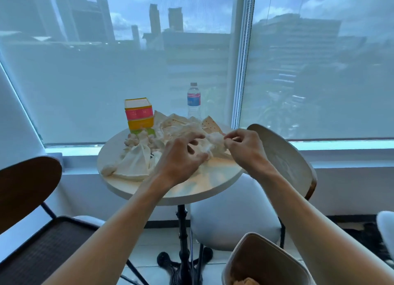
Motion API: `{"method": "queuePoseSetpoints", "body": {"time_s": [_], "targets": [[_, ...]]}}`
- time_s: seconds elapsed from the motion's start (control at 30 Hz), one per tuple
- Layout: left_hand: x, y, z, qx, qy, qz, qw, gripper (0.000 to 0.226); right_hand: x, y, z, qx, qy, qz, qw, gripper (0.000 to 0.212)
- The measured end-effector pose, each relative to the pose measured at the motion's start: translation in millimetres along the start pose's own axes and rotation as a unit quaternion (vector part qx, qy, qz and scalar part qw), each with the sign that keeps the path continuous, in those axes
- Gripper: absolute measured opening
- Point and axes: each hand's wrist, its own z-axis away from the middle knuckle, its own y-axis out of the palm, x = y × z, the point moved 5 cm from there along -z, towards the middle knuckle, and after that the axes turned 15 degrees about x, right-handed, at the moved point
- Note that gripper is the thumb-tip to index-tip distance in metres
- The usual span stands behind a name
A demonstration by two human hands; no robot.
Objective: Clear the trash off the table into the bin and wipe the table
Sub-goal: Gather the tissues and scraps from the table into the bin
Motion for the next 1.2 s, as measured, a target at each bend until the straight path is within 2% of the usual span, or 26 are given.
{"method": "queuePoseSetpoints", "body": {"time_s": [0.07,0.17,0.3,0.37,0.43,0.5,0.6,0.73,0.8,0.93,1.2], "targets": [[-1,0,-8,0.004,0.02,0.008,1.0,0.053,11,7,-3,0.016,0.0,-0.057,0.998,0.011],[0,-3,-17,-0.007,0.04,0.037,0.998,0.057,21,18,-8,0.037,0.006,-0.077,0.996,0.011],[14,-14,-26,-0.037,0.04,0.05,0.997,0.043,25,32,-16,0.141,0.008,-0.113,0.983,0.015],[26,-22,-30,-0.059,0.026,0.059,0.996,0.028,23,36,-22,0.16,0.013,-0.111,0.981,0.016],[37,-32,-31,-0.09,0.012,0.067,0.994,0.016,22,37,-32,0.137,0.014,-0.12,0.983,0.017],[46,-39,-31,-0.107,-0.004,0.071,0.992,0.014,21,37,-45,0.092,0.006,-0.091,0.992,0.017],[58,-49,-28,-0.138,-0.027,0.082,0.987,0.014,22,40,-66,0.034,-0.009,0.067,0.997,0.016],[66,-59,-24,-0.158,-0.043,0.085,0.983,0.012,22,57,-87,0.089,0.013,0.227,0.97,0.046],[69,-63,-21,-0.158,-0.05,0.09,0.982,0.011,21,67,-95,0.11,0.014,0.26,0.959,0.046],[74,-67,-18,-0.151,-0.059,0.108,0.981,0.013,29,70,-104,0.047,-0.023,0.224,0.973,0.02],[59,-62,-14,-0.144,-0.063,0.117,0.981,0.015,67,33,-99,-0.06,-0.125,0.042,0.989,0.011]]}}
